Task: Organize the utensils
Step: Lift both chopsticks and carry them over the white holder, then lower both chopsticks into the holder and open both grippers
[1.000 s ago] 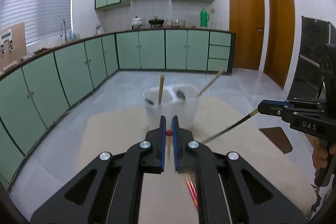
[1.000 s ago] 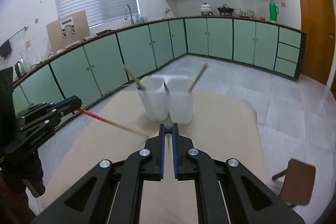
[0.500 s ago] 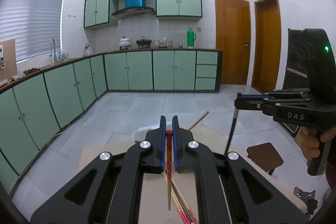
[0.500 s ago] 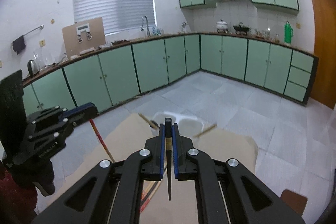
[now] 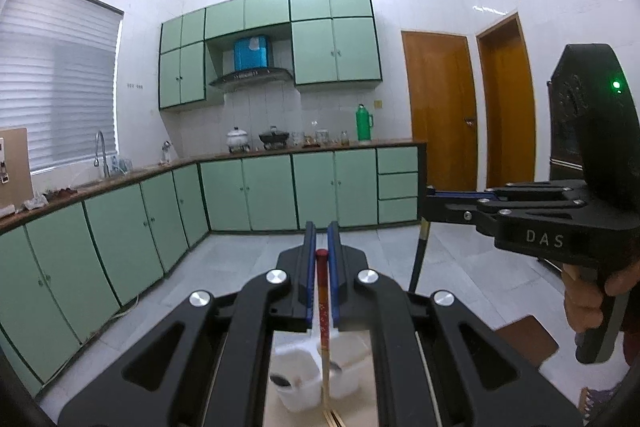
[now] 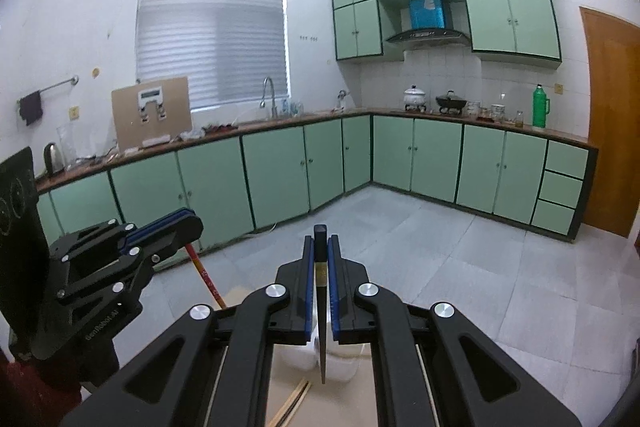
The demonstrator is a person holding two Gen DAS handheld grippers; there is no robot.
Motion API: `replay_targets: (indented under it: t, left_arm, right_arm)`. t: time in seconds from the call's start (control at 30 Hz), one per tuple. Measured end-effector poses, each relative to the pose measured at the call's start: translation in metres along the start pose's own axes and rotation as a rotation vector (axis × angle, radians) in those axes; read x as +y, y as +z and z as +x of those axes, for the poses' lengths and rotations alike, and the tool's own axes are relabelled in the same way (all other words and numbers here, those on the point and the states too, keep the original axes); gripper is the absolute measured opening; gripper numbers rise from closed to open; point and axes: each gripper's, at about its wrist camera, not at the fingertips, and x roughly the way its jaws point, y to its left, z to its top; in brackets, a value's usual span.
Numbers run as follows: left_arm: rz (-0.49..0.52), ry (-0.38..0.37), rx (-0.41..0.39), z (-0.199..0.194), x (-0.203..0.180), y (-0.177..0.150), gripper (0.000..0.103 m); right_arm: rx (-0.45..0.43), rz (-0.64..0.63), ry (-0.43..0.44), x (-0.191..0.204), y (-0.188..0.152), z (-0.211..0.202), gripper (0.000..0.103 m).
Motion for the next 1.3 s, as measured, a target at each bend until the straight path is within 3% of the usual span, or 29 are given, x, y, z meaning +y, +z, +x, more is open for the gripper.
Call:
replay_targets:
  t: [0.23,0.37,0.6,1.07,1.13,1.2,1.3]
  left_arm:
    - [-0.020,0.039,-0.008,0.048,0.017,0.008,0.005]
    - [-0.047,0.051,0.014,0.078,0.026,-0.005,0.005]
    - [-0.093,0.053,0.122,0.122,0.046,-0.044,0.005]
    - [-0.129,0.045,0.246,0.141,0.072,-0.082,0.006]
    - [-0.128,0.044,0.253,0.142,0.073,-0.081,0.008]
    - [-0.133,0.047,0.253,0.139,0.075,-0.080,0.021]
    - [-0.135,0.053,0.246,0.134,0.077,-0.078,0.030]
  right_arm:
    - [-0.031,0.034,-0.039,-0.020,0.016,0.037,0.006]
    - [0.001,0.042,-0.062,-0.027,0.006,0.071,0.006]
    - [0.082,0.077,-0.089,-0.043,-0.023,0.121,0.006]
    - [0.187,0.098,-0.080,-0.050,-0.054,0.151,0.007]
    - [0.184,0.101,-0.088,-0.050,-0.055,0.150,0.010]
    - [0.181,0.109,-0.091,-0.053,-0.055,0.149,0.022]
    - [0.168,0.119,-0.101,-0.056,-0.051,0.146,0.030]
